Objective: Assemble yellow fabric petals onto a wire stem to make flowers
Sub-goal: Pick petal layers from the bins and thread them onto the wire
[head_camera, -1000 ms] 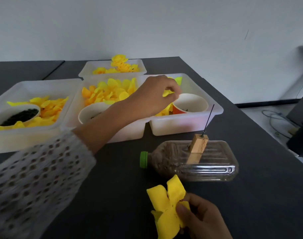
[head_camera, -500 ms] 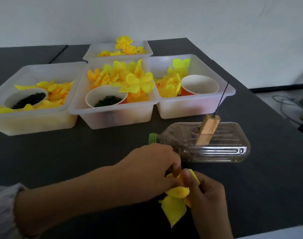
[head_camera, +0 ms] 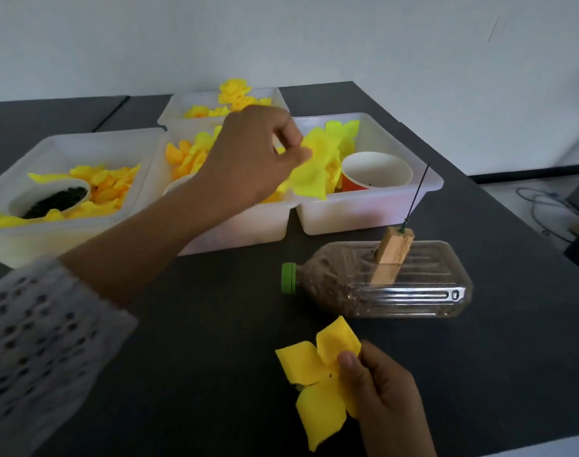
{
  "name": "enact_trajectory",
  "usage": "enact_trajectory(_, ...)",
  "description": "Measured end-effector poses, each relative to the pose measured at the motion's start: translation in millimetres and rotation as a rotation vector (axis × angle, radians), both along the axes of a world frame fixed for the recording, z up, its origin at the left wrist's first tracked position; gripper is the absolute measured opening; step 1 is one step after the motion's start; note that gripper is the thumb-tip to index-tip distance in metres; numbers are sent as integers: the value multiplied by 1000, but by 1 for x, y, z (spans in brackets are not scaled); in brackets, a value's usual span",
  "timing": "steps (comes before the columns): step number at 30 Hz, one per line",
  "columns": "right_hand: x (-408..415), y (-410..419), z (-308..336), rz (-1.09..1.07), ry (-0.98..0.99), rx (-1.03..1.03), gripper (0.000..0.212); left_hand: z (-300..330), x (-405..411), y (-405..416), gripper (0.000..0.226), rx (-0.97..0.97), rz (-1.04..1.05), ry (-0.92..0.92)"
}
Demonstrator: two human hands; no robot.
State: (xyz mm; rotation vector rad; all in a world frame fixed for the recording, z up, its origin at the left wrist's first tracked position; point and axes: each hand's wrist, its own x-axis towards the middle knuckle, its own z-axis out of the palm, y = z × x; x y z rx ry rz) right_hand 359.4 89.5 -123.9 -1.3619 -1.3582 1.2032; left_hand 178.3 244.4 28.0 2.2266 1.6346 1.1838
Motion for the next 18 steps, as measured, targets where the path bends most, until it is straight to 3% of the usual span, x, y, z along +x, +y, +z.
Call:
enact_trajectory(1,1,1,1,10,28,-30,53,2,2,17,15,63,38,33)
enact_trajectory(4,6,6,11,78,226,-199,21,2,15,66,9,165,134,187)
enact_trajectory(8,15,6,18,183,467,-357,42,-14,31,111,16,68,226,332)
enact_trajectory(12,17,6,25,164,426,-351,28,-34,27,117,25,-103,90,137)
enact_trajectory(15,18,8,27,73,425,-351,14,-34,18,95,19,-46,-43,36)
enact_trajectory(18,13,10,30,10,380,-256,23,-24,12,53,15,2,-188,-8)
